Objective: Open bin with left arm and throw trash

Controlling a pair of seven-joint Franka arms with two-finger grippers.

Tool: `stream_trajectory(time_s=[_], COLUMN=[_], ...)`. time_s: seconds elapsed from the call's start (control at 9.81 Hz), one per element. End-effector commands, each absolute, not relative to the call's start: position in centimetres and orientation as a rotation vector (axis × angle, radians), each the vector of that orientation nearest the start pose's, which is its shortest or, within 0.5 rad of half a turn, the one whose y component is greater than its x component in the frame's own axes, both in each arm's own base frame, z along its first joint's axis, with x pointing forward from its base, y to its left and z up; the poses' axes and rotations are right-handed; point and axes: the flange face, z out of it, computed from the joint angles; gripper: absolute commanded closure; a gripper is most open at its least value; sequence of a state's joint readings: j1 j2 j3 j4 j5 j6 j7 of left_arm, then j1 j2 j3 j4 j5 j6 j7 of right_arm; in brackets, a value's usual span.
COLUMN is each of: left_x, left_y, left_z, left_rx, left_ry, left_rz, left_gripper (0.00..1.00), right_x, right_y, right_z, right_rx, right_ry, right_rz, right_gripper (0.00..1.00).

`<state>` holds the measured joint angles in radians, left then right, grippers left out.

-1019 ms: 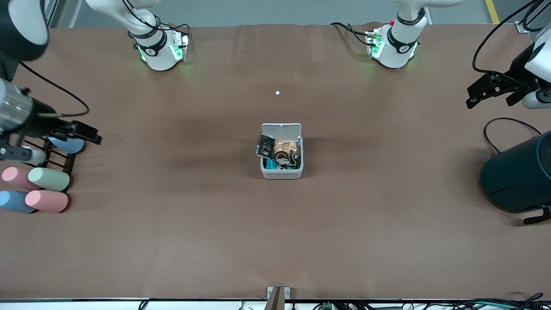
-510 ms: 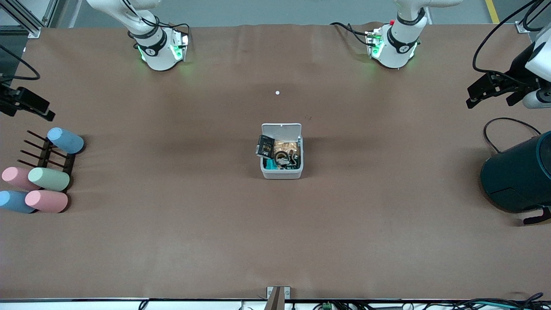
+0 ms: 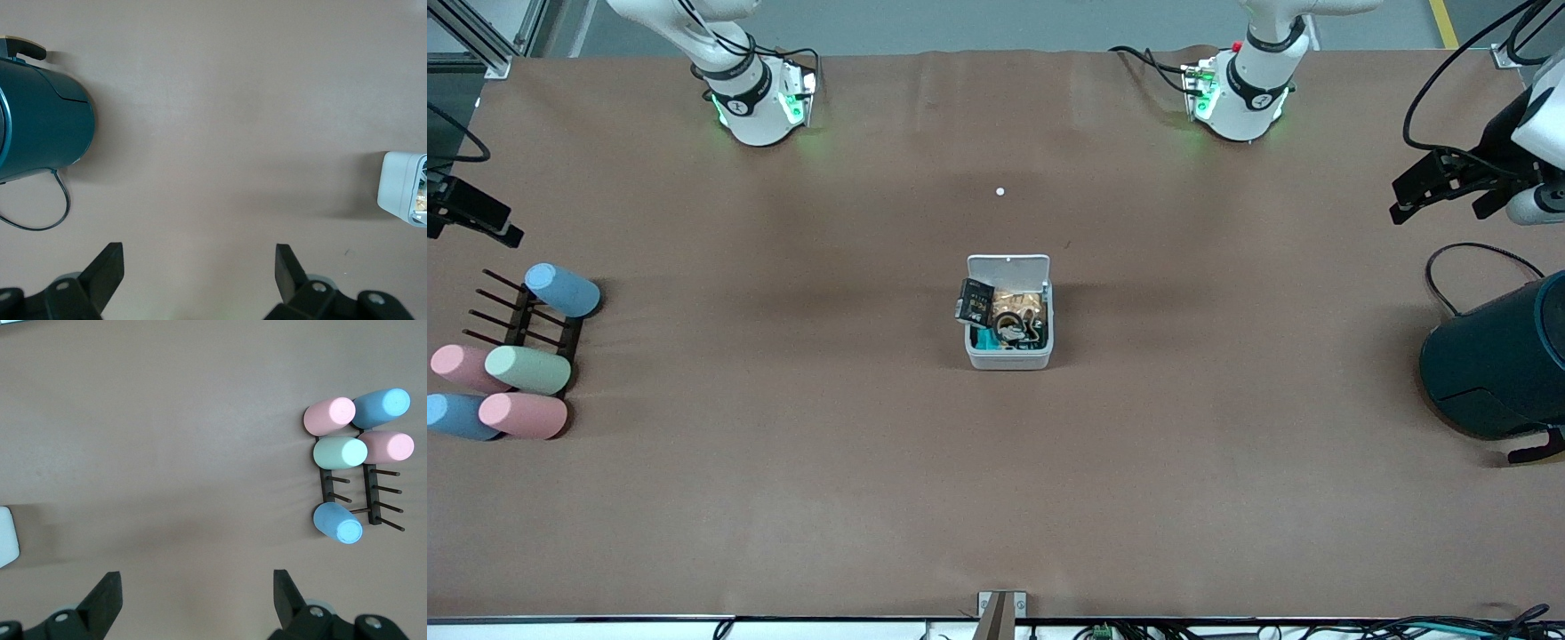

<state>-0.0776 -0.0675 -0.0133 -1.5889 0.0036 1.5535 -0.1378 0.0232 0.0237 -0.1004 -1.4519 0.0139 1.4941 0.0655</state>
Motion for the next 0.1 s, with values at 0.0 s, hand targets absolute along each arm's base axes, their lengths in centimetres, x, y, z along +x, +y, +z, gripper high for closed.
stream_trajectory(time_s=[0.0], left_x=[53.10], left_y=[-4.65], left_z=[65.68], left_rx=[-3.142], left_ry=[-0.072], left_rz=[-0.051], left_gripper=[0.00], right_x=[54.59], right_y=[-3.99], right_z=[66.35], right_rx=[-3.132], right_ry=[0.199], right_rz=[-0.034], right_gripper=[0.00])
